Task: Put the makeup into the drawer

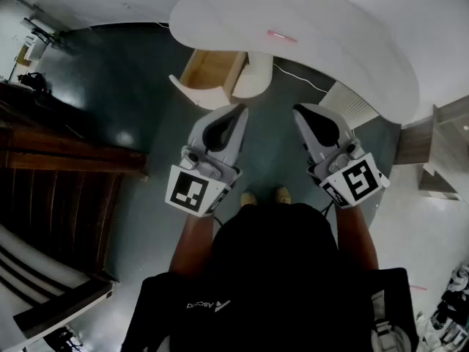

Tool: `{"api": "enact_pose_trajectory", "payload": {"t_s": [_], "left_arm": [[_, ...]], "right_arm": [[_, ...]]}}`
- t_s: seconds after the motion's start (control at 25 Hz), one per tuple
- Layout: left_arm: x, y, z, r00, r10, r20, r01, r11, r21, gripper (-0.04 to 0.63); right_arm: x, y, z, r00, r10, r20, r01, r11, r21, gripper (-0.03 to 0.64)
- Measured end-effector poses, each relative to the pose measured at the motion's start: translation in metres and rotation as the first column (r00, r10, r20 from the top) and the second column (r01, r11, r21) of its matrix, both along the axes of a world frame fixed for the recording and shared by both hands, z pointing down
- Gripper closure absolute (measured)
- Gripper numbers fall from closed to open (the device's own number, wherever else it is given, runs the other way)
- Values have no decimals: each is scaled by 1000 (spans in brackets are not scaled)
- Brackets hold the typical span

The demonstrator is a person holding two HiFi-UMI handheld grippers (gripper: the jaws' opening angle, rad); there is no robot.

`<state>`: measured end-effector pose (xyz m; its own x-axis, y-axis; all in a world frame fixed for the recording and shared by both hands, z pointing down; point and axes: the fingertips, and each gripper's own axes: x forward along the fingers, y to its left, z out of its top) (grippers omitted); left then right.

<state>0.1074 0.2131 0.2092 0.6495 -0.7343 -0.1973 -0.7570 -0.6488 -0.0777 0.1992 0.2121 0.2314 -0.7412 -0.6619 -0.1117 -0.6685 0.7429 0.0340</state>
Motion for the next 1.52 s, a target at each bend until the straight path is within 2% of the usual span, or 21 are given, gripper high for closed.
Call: {"api": "enact_pose_trajectory", "payload": {"t_s": [0.4, 0.68, 0.96, 1.2, 1.52], "left_arm": [[-27, -2, 6, 1000, -4, -12, 4, 1000, -3, 584], [-65, -8, 8, 1000, 1, -12, -1, 1000, 4, 584], [-106, -25, 9, 1000, 8, -30, -8, 1000, 10, 584], [-114, -55, 17, 999, 7, -41, -7, 1000, -6, 584], [-100, -129, 28, 1000, -19, 3, 19, 1000, -19, 584]], "right_arm": [[-25, -3, 5, 1000, -2, -7, 2, 1000, -8, 614], [-54, -11, 10, 1000, 15, -15, -15, 1000, -23, 614], [-77, -29, 17, 996, 70, -47, -72, 997, -36, 614], [-73, -65, 24, 992, 97, -80, -101, 994, -41, 614], [-46, -155, 45, 980, 95, -177, -99, 995, -16, 614]]}}
